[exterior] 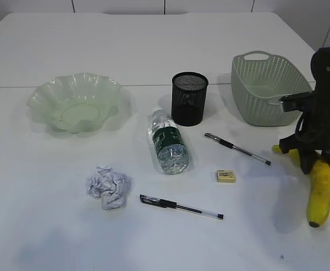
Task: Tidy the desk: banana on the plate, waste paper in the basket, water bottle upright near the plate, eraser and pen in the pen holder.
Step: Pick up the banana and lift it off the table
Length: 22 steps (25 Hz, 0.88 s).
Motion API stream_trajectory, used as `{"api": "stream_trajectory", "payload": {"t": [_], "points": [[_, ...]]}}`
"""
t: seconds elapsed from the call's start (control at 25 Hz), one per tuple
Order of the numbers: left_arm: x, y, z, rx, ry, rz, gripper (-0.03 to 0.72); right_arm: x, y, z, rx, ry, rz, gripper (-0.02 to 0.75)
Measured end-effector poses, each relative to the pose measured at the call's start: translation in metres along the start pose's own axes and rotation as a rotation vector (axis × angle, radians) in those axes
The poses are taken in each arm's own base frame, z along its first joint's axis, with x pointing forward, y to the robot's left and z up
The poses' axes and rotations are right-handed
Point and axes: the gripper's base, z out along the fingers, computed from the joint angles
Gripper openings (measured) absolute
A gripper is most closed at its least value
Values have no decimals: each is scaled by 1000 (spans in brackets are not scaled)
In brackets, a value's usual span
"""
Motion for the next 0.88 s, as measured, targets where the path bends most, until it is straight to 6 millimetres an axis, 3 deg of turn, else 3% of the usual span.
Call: {"api": "stream_trajectory", "payload": {"t": [0.36, 0.88], "points": [[0, -2, 0, 27, -1, -9, 465, 5, -4, -36, -40, -77, 41, 295], [0, -5, 0, 56, -2, -18, 465, 21, 1, -111, -237, -303, -28, 295]]}}
